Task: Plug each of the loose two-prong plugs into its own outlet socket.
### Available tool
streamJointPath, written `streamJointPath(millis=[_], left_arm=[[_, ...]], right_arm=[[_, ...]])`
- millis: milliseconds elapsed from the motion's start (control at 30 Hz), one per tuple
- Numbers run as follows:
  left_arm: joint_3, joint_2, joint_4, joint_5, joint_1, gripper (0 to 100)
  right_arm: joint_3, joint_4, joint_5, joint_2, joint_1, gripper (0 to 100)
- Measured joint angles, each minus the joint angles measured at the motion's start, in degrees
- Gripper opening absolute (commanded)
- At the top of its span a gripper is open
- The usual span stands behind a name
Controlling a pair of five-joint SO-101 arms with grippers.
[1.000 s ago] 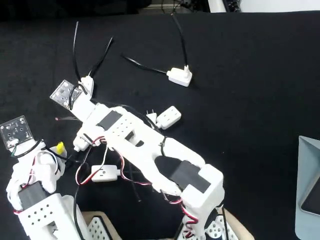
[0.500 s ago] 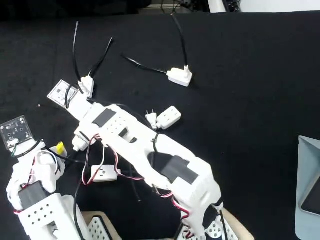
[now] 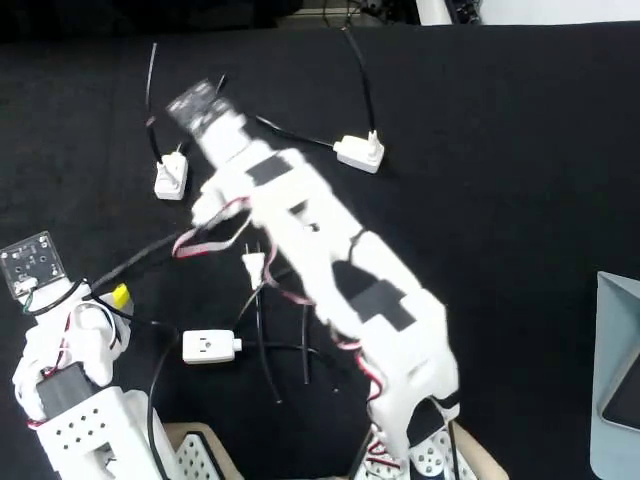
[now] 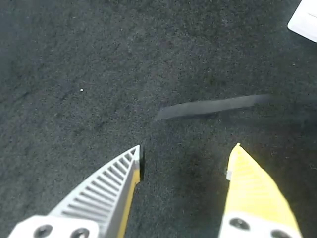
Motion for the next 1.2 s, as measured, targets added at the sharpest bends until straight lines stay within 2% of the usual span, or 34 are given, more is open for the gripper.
streamJointPath(millis=[133,267,333,467,700,833,1067,1200], left_arm=[[0.0,0.0,0.0,0.0,0.0,28],[0.0,0.0,0.0,0.0,0.0,28],[0.0,0.0,0.0,0.0,0.0,28],[0.0,0.0,0.0,0.0,0.0,28],[0.53,0.0,0.0,0.0,0.0,28],[0.79,0.0,0.0,0.0,0.0,28],[0.79,0.0,0.0,0.0,0.0,28],[0.79,0.0,0.0,0.0,0.0,28]], right_arm=[[-1.67,-2.64,0.09,0.0,5.54,4.4],[-1.67,-5.19,0.0,0.0,9.76,19.8],[-1.67,-4.75,-0.97,0.0,10.29,23.0],[-3.43,0.97,-4.22,0.09,10.11,20.4],[-9.14,21.63,-5.89,-8.79,10.29,16.5],[-8.97,31.03,-10.99,-11.69,10.29,16.4],[0.62,33.76,-16.18,-12.13,10.29,16.3],[7.56,30.24,-18.02,-12.13,10.2,16.3]])
